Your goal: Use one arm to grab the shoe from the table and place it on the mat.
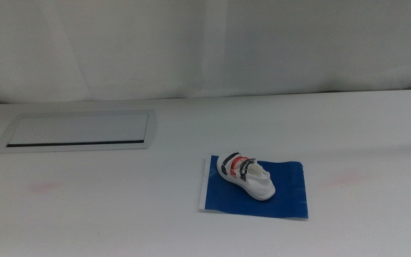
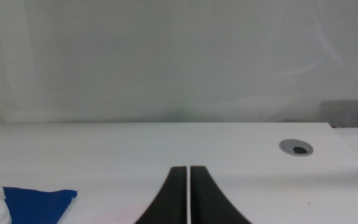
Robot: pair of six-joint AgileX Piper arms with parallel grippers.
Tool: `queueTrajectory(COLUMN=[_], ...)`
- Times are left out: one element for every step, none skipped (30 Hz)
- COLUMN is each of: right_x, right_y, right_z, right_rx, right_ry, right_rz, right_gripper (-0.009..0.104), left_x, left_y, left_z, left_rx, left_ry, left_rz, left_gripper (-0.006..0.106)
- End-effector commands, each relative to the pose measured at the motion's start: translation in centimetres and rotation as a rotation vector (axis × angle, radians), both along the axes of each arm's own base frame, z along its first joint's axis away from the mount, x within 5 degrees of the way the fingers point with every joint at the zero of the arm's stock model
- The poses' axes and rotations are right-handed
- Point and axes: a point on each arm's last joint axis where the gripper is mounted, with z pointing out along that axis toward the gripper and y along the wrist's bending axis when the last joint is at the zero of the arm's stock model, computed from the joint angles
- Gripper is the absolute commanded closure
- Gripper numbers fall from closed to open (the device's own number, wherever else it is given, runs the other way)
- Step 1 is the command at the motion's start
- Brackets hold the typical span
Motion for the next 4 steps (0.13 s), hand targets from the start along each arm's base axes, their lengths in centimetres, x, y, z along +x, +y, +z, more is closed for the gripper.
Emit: queueTrajectory(right_x=[-0.02, -0.02, -0.02, -0.02], right_y=[-0.04, -0.04, -0.04, -0.04], right_z=[-1.34, -1.34, -1.34, -1.34], right_rx=[-0.011, -0.011, -0.011, -0.011], right_ry=[0.035, 0.035, 0.035, 0.035], right_rz=[-0.004, -0.004, -0.004, -0.004], right_gripper=[0.097, 0.097, 0.097, 0.097], left_x=[0.00, -0.01, -0.01, -0.01], left_y=[0.01, 0.03, 0.03, 0.03], left_z=[-1.24, -1.33, -1.33, -1.33], left_rx=[-0.012, -0.012, -0.012, -0.012], left_ry=[0.021, 0.031, 0.031, 0.031], left_rz=[0.003, 0.005, 0.005, 0.005], left_gripper=[0.103, 0.103, 0.103, 0.103])
